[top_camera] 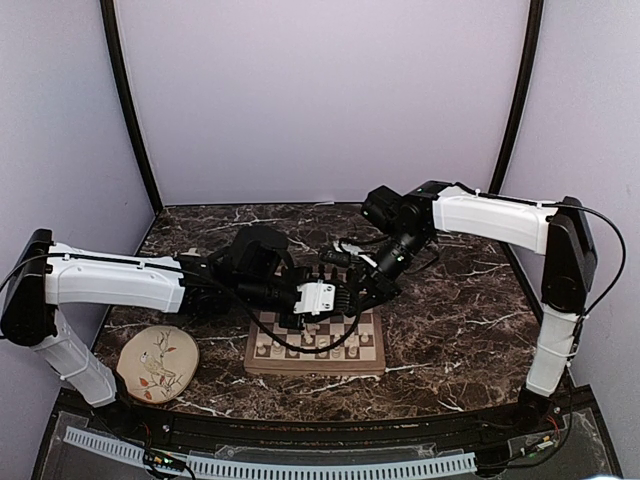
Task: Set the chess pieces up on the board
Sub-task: Pass from the right arm to the left
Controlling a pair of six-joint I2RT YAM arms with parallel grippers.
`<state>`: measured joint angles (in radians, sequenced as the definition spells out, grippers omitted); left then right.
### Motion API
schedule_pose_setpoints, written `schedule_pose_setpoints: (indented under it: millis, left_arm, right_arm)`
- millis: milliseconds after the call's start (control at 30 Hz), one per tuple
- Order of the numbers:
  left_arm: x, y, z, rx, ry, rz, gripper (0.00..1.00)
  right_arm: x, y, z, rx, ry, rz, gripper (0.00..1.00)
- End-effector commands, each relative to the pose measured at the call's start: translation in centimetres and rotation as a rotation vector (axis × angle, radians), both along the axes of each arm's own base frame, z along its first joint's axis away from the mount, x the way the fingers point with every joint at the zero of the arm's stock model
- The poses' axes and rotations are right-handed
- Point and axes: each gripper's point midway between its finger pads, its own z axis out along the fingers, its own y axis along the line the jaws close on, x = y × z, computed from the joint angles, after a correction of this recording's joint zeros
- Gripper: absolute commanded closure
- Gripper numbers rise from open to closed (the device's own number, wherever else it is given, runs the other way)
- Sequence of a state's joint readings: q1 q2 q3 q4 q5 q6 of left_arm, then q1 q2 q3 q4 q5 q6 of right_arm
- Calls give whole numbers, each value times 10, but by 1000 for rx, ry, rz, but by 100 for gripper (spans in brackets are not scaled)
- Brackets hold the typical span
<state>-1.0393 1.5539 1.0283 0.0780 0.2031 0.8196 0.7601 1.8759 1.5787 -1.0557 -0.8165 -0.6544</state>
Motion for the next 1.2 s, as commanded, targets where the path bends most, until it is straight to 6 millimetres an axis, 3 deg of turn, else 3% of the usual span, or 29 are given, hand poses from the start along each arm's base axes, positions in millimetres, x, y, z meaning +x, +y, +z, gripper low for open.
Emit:
schedule_pose_setpoints:
  millis: [0,333,600,800,967,1167]
  left_arm:
    - [-1,-4,10,-19,-12,-9,73]
    - [-4,-7,2,1,7,-18,74]
    - [-4,-9,4,-9,26,-9,81]
    - [4,-7,6,-17,30,48,87]
    - [15,-3,30,-134,95,151,90]
    - [22,0,65,-419,416,241,90]
  right_arm:
    - [-6,7,7,26,13,27,86]
    - [-6,8,7,26,20,27,86]
    - [-5,7,6,24,19,24,86]
    - [-4,6,16,37,-6,22,84]
    - [8,-7,41,63,-92,-21,71]
    - [43,-26,83,146,-216,-197,58]
